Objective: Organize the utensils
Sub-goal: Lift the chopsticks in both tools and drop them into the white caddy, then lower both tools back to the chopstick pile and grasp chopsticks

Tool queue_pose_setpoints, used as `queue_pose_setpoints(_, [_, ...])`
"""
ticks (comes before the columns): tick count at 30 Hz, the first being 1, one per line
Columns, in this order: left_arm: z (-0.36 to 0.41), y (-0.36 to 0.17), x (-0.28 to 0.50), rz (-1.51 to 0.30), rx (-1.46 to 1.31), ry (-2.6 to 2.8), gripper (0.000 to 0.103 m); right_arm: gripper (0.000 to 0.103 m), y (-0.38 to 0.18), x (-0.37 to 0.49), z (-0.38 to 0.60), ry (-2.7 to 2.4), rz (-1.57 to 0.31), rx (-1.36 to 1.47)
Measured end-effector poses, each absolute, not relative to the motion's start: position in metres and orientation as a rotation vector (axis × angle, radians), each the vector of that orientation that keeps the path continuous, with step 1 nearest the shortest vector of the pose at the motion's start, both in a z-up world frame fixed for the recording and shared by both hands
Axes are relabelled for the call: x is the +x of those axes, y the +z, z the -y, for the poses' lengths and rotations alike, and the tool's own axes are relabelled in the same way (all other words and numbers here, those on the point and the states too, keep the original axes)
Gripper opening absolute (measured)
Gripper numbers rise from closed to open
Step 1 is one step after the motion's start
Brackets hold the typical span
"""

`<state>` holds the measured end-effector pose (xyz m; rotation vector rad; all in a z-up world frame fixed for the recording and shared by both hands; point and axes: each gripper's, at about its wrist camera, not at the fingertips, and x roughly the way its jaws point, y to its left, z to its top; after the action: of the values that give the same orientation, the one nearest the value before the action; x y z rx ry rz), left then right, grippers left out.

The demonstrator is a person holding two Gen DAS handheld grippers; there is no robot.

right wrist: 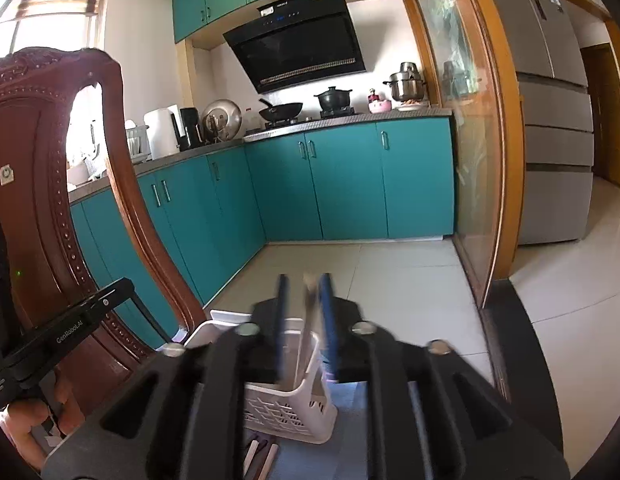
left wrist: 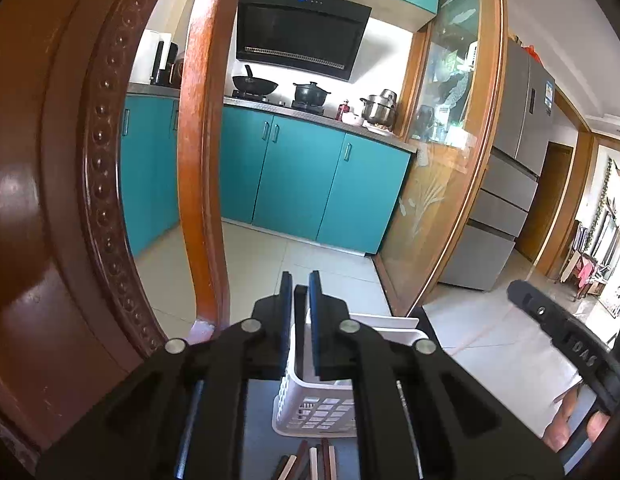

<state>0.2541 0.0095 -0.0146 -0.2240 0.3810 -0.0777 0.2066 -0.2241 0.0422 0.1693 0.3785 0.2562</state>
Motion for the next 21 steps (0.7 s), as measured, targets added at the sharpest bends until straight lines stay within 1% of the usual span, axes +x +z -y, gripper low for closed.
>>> queue_pose_setpoints(1, [-0.009,-0.014,0.252,-0.378,-0.221,-0.080,0.010,0.033,0.044,0.204,0.226,0.254,-0.369,0.172])
queue_pose_setpoints(3, [-0.010,-0.013,0.247,-0.370,-0.217,-0.081,0.012,0.036,0.049,0.195,0.232,0.252,-0.350,0.179])
queue_pose_setpoints(5, [-0.010,-0.012,0.239,-0.357,-0.213,-0.080,0.014,0.037,0.055,0.185,0.236,0.255,-0.338,0.178])
queue_pose_setpoints(9, [-0.011,-0.015,0.212,-0.322,-0.172,-0.051,0.014,0.037,0.062,0.160,0.239,0.297,-0.328,0.145])
queue_pose_setpoints(11, [-0.012,-0.026,0.195,-0.314,-0.120,-0.027,0.014,0.037,0.060,0.151,0.239,0.338,-0.351,0.126])
queue_pose_setpoints(13, [-0.014,-0.042,0.188,-0.342,-0.085,-0.018,0.014,0.037,0.047,0.143,0.235,0.381,-0.413,0.101])
queue_pose_setpoints(15, [-0.019,-0.074,0.189,-0.450,-0.066,-0.039,0.014,0.037,0.032,0.142,0.229,0.409,-0.473,0.075])
queue_pose_setpoints(19, [-0.026,-0.146,0.215,-0.771,-0.131,-0.135,0.014,0.037,-0.029,0.157,0.199,0.464,-0.670,0.011])
queue_pose_setpoints(21, [-0.019,-0.164,0.221,-0.831,-0.103,-0.150,0.014,0.037,-0.068,0.173,0.184,0.505,-0.784,0.025])
